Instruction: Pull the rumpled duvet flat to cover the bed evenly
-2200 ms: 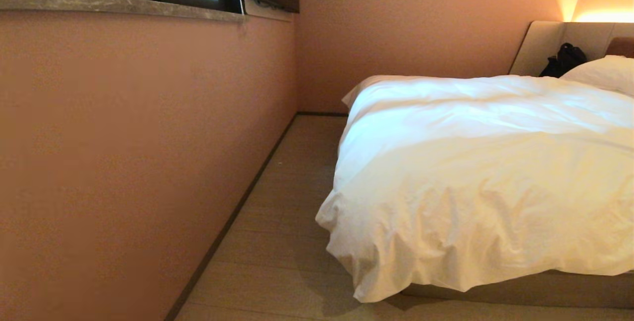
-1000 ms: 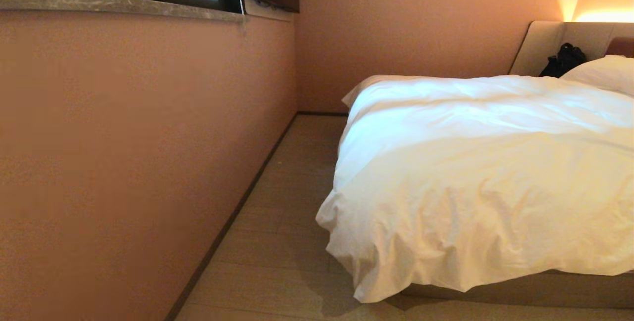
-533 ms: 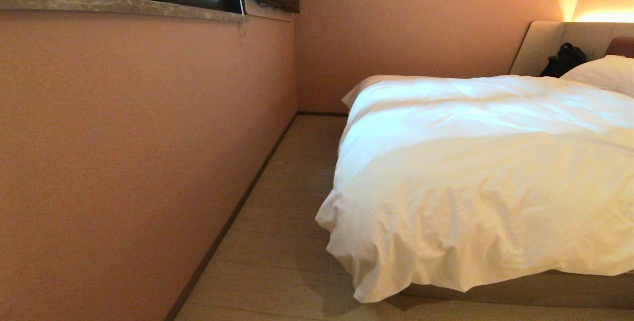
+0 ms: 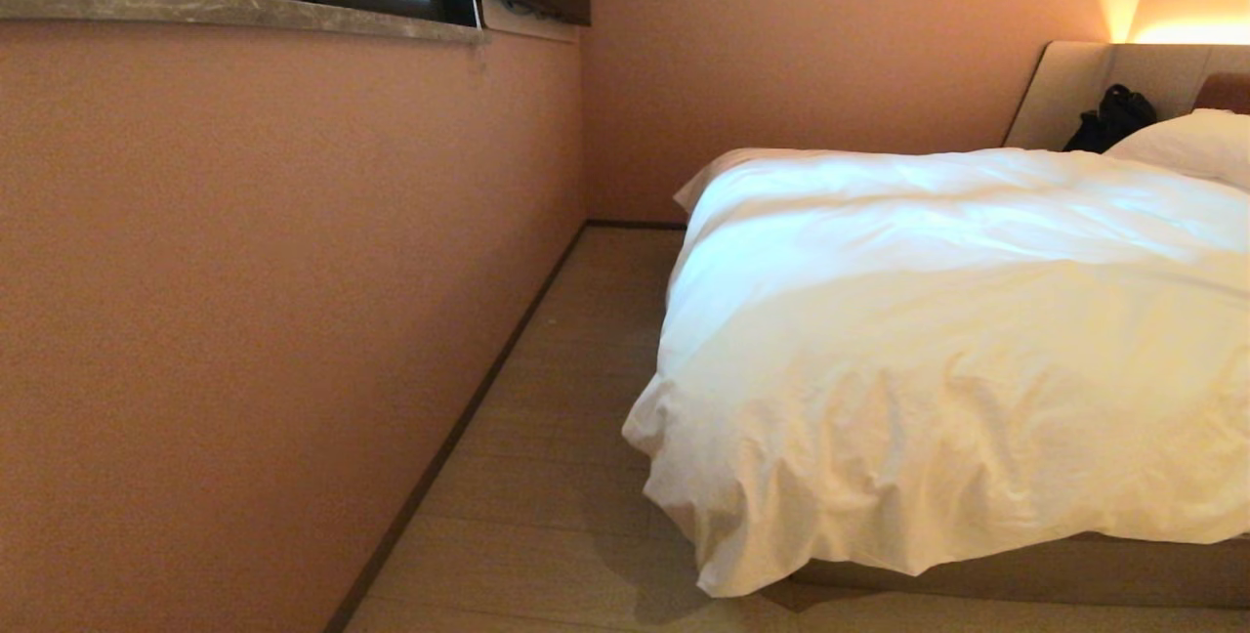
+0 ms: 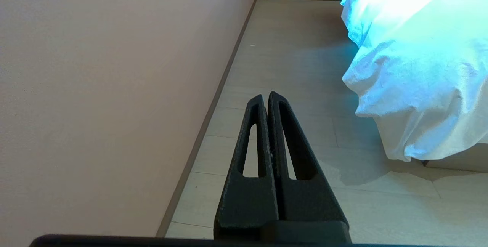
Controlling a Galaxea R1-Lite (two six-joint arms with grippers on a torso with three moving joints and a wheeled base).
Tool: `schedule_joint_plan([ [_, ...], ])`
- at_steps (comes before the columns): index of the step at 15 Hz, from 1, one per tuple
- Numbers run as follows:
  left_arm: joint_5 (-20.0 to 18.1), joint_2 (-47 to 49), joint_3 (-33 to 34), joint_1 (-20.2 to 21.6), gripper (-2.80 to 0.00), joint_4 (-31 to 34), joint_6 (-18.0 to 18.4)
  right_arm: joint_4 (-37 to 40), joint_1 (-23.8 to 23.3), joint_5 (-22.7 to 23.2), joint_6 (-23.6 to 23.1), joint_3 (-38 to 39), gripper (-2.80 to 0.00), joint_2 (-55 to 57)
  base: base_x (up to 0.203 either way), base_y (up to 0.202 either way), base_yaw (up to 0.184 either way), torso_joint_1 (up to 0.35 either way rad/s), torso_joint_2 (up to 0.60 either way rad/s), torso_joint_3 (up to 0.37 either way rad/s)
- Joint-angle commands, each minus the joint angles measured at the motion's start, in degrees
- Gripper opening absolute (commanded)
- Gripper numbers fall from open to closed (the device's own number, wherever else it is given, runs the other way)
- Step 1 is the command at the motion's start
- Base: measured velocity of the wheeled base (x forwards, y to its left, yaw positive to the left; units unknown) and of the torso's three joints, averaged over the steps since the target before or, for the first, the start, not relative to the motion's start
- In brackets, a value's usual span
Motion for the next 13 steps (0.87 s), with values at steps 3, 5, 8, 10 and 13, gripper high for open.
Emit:
schedule_joint_plan([
  [3,0.0,0.0,0.0,0.0,-2.80,0.0,0.0,0.0,0.0,0.0,0.0,0.0,-2.80,0.0,0.000,0.000,0.000,0.000,0.00,0.000],
  [5,0.0,0.0,0.0,0.0,-2.80,0.0,0.0,0.0,0.0,0.0,0.0,0.0,-2.80,0.0,0.000,0.000,0.000,0.000,0.00,0.000],
  [8,0.0,0.0,0.0,0.0,-2.80,0.0,0.0,0.0,0.0,0.0,0.1,0.0,-2.80,0.0,0.000,0.000,0.000,0.000,0.00,0.000],
  [10,0.0,0.0,0.0,0.0,-2.80,0.0,0.0,0.0,0.0,0.0,0.1,0.0,-2.80,0.0,0.000,0.000,0.000,0.000,0.00,0.000],
  [13,0.0,0.0,0.0,0.0,-2.80,0.0,0.0,0.0,0.0,0.0,0.1,0.0,-2.80,0.0,0.000,0.000,0.000,0.000,0.00,0.000],
])
